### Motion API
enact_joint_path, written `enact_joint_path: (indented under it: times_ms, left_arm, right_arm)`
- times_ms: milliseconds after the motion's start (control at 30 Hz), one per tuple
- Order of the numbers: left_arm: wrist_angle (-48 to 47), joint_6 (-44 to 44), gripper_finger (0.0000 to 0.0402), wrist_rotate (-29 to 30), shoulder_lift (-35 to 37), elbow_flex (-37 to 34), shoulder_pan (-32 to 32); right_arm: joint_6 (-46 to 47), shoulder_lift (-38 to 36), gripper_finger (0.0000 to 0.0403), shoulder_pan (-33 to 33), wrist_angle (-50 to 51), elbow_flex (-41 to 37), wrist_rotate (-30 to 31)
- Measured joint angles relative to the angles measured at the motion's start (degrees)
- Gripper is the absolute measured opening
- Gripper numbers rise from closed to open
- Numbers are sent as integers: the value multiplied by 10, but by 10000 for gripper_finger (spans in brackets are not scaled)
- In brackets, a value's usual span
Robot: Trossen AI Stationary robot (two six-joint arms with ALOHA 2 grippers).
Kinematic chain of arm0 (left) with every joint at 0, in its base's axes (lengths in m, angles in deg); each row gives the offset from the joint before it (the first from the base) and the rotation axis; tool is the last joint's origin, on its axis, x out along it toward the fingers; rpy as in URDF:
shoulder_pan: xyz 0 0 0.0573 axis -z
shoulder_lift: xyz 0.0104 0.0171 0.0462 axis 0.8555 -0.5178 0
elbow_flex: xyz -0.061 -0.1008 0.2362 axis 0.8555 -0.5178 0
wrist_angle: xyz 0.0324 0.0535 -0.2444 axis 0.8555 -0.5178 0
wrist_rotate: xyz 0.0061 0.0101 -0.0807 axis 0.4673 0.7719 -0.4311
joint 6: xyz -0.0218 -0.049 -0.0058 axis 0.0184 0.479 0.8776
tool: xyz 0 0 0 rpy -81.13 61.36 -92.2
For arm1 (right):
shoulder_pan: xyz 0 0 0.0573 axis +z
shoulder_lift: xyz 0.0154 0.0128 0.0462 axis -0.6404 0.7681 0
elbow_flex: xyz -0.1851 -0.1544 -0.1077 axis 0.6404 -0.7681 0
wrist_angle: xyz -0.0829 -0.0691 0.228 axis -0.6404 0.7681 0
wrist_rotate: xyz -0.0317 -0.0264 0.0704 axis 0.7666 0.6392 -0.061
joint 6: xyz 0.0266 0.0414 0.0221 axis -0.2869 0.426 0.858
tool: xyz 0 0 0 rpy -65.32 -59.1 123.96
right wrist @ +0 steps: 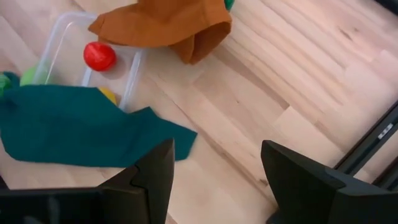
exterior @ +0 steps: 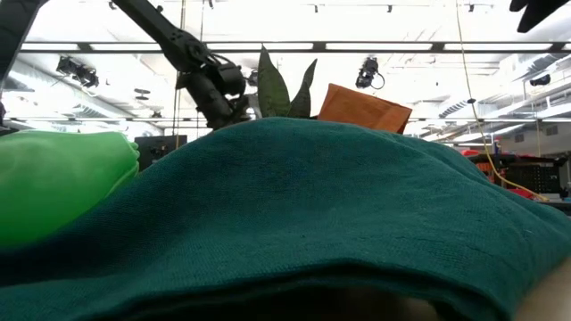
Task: Pick and placing Produce into tupperware
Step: Put the violet eggplant into the transparent bin
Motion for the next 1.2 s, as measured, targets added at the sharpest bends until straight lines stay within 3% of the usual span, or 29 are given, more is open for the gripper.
enact_joint_path:
  times_ms: [233,433,633,833,967,1200]
  left_arm:
    - [-3,5,275,-51,-38,0,-2]
    - [-1,-24,324,-52,-62,0,8]
    - [5,-23,328,2,-64,0,18]
    - [22,-17,312,1,-70,0,31]
    - [22,-20,310,-1,-75,0,42]
    - [25,-29,309,-2,-75,0,54]
  right_arm:
    - [65,1,202,0,0,0,0]
    - [107,1,202,0,-1,0,0]
    - [140,4,202,0,-1,0,2]
    - [149,22,202,-9,-1,0,9]
    - [127,36,202,-52,0,0,27]
    - [6,42,202,-170,-1,0,38]
